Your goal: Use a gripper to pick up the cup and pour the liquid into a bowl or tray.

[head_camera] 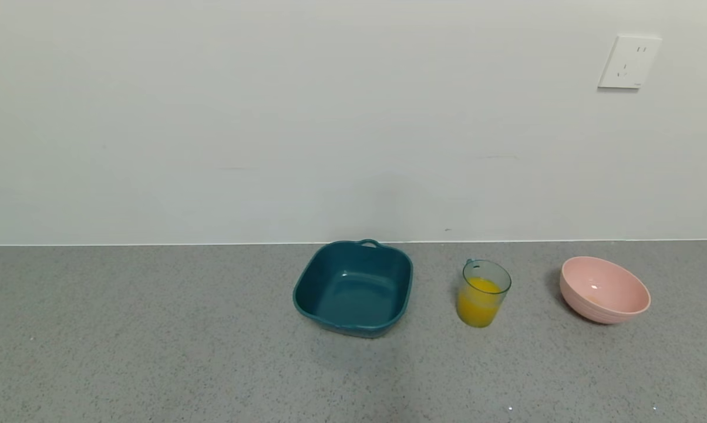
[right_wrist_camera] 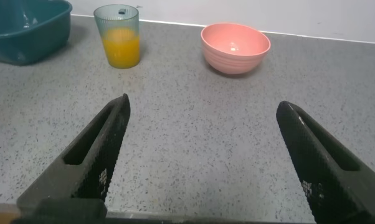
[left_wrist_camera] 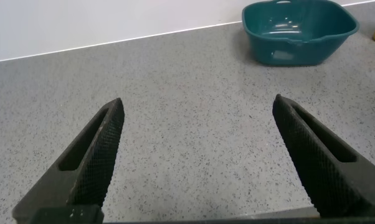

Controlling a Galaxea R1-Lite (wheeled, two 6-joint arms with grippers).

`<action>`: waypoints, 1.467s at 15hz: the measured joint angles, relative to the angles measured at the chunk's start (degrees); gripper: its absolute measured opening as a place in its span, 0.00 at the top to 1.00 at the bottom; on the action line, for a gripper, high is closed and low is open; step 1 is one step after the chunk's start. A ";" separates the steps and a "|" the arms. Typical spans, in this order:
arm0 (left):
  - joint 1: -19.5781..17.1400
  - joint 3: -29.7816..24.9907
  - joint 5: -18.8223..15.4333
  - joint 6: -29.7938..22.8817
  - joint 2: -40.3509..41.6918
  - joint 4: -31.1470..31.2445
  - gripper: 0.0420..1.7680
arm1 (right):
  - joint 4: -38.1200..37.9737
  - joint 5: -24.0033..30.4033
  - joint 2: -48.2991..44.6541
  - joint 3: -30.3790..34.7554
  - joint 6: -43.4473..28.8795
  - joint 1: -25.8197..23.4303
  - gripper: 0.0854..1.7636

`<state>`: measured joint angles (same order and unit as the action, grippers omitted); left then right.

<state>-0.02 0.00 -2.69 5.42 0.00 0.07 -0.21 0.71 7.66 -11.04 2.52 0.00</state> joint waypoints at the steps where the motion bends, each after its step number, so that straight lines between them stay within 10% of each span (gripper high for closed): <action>1: 0.00 0.00 0.00 0.00 0.00 0.00 0.03 | 0.00 0.00 0.00 0.00 0.00 0.00 0.03; 14: 0.00 0.00 0.00 0.00 0.00 0.02 0.03 | 0.02 -0.02 0.22 -0.13 0.01 0.00 0.03; 22: 0.02 0.00 0.00 0.00 0.00 0.02 0.03 | 11.23 0.17 32.34 -9.68 -0.05 1.93 0.03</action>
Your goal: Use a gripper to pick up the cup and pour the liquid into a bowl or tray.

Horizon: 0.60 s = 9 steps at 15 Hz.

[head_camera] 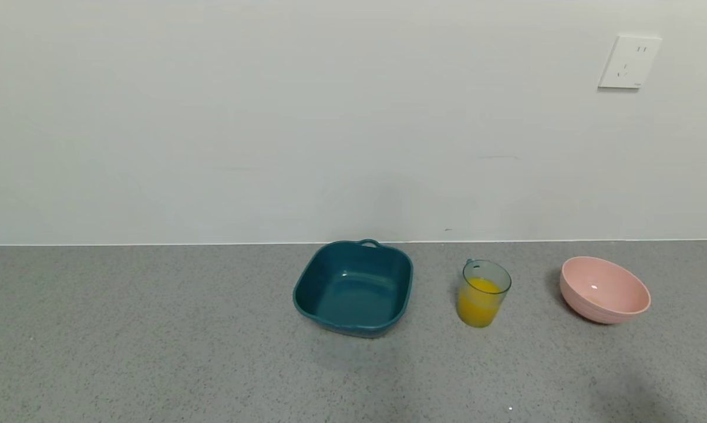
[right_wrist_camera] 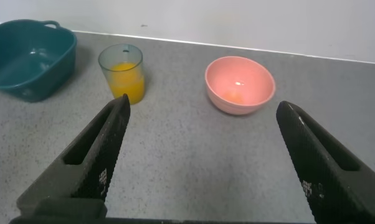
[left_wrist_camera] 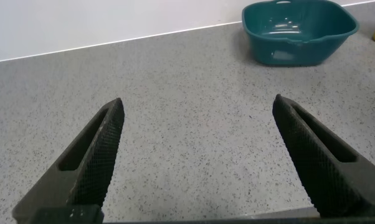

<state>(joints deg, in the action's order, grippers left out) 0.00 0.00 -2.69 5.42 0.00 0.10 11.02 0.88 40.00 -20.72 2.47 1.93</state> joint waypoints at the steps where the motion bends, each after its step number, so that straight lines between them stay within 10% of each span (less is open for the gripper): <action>1: 0.00 0.00 0.00 0.00 0.00 0.00 0.03 | 2.49 0.00 4.24 -0.28 -0.09 1.29 0.03; 9: -0.02 0.00 0.00 0.00 0.00 0.00 0.03 | 18.80 -2.15 34.10 0.72 -4.32 14.58 0.03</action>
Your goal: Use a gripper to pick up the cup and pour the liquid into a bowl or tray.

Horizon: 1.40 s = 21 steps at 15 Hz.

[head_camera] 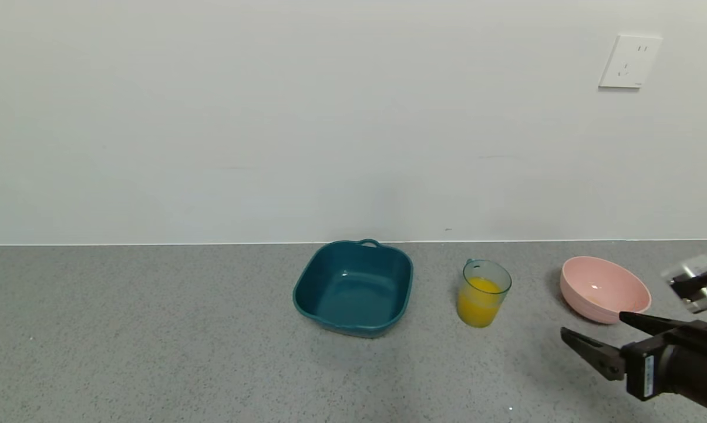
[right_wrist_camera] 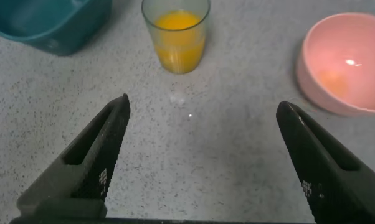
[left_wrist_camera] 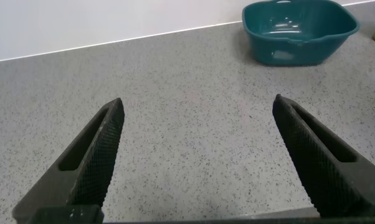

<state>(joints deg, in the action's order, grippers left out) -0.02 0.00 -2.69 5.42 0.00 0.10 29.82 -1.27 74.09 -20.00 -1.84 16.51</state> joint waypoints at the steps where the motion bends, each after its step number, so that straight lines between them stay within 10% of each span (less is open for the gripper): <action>1: 0.00 0.00 -0.02 0.00 0.00 0.00 0.03 | 3.17 -0.71 3.63 0.61 -0.91 1.43 0.03; 12: 0.02 0.00 0.02 0.00 0.00 0.00 0.03 | 40.98 -7.98 39.30 -0.28 -2.34 6.51 0.03; 21: 0.00 0.00 0.00 0.00 0.00 0.00 0.03 | 43.22 -10.85 51.20 -11.00 -2.26 6.51 0.03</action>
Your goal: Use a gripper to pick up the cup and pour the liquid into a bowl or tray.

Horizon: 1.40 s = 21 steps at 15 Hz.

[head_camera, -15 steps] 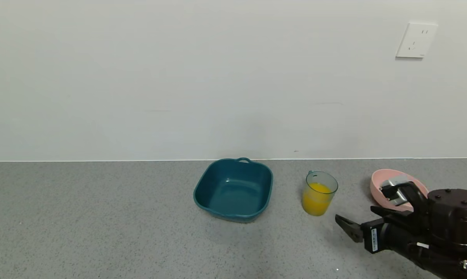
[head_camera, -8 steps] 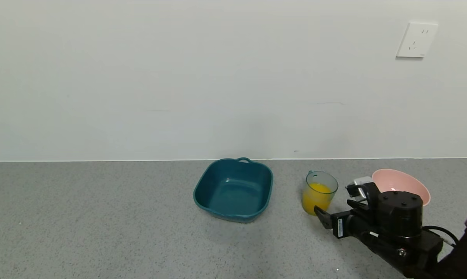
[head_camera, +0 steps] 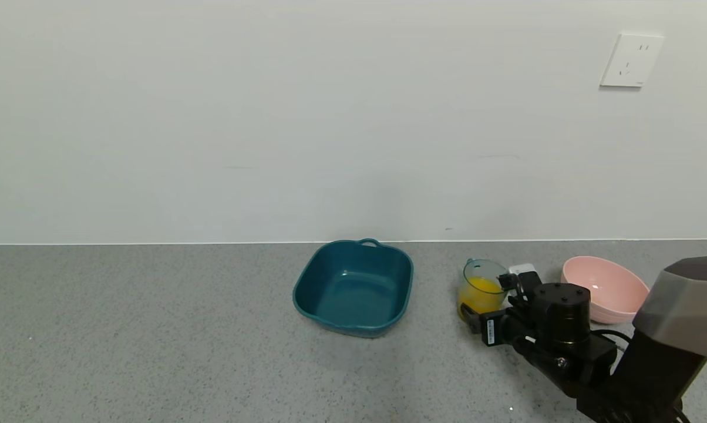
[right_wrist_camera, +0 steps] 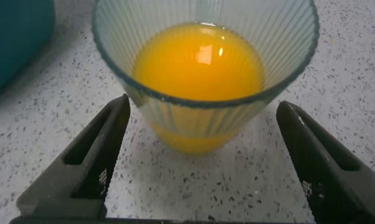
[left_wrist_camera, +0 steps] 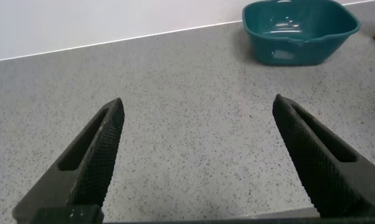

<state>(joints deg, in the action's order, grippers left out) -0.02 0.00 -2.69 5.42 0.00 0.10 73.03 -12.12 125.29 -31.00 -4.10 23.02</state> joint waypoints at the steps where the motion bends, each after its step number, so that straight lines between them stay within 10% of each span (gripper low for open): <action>1: 0.02 0.00 0.00 0.02 0.00 0.00 0.03 | 0.01 -0.04 0.54 -0.66 0.00 -0.04 0.03; 21: 0.02 0.00 0.00 0.00 0.00 0.00 0.03 | 4.28 -1.83 6.96 -7.23 -0.12 -0.09 0.03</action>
<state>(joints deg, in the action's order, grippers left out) 0.00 0.00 -2.69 5.42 0.00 0.10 77.31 -13.95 132.26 -38.23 -4.22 22.93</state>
